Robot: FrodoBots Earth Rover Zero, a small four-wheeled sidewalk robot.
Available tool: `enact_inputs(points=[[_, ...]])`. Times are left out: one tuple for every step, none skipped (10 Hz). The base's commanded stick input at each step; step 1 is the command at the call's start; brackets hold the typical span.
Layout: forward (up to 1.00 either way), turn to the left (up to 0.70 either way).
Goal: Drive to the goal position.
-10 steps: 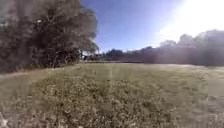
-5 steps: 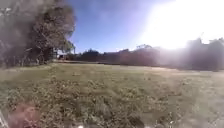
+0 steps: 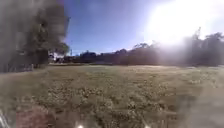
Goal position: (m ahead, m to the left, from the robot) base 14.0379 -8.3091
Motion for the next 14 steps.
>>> enact_inputs(points=[[0.98, 0.00], [0.98, 0.00], [0.98, 0.00], [0.98, 0.00], [0.98, 0.00], [0.98, 0.00], [0.98, 0.00], [0.98, 0.00], [0.98, 0.00], [0.98, 0.00], [0.98, 0.00], [0.98, 0.00], [0.98, 0.00], [0.98, 0.00]])
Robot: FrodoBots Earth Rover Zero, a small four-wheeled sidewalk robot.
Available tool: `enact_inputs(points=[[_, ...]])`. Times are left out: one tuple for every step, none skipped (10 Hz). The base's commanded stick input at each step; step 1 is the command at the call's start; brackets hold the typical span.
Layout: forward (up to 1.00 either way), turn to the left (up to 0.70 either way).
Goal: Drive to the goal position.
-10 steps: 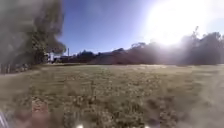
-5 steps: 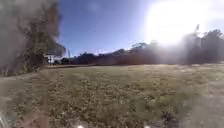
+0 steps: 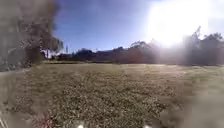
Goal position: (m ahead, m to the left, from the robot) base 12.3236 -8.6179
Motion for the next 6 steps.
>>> enact_inputs(points=[[0.98, 0.00], [0.98, 0.00], [0.98, 0.00], [0.98, 0.00], [0.99, 0.00], [0.98, 0.00]])
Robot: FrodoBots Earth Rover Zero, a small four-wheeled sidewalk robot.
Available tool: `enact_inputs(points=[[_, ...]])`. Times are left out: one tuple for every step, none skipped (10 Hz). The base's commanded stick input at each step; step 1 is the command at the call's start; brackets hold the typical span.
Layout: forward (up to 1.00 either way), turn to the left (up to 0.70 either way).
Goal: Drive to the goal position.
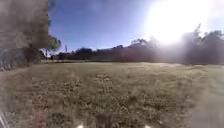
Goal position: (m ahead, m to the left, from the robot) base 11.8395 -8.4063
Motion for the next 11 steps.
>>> enact_inputs(points=[[0.98, 0.00], [0.98, 0.00], [0.98, 0.00], [0.98, 0.00], [0.98, 0.00], [0.98, 0.00], [0.98, 0.00], [0.98, 0.00], [0.98, 0.00], [0.98, 0.00], [0.98, 0.00]])
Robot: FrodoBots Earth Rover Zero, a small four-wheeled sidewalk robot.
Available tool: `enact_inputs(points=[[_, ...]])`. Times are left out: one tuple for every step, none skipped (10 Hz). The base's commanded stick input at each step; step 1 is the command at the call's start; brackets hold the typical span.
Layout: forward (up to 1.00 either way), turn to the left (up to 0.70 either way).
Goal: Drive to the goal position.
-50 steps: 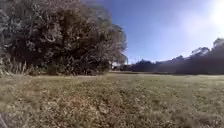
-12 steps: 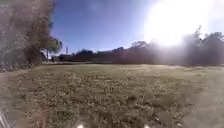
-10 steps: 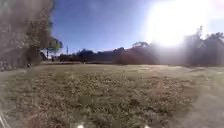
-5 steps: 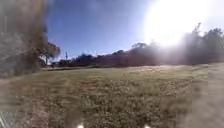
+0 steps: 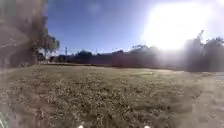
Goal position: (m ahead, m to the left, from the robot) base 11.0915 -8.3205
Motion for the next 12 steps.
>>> enact_inputs(points=[[0.98, 0.00], [0.98, 0.00], [0.98, 0.00], [0.98, 0.00], [0.98, 0.00], [0.99, 0.00], [0.98, 0.00], [0.98, 0.00], [0.98, 0.00], [0.98, 0.00], [0.98, 0.00], [0.98, 0.00]])
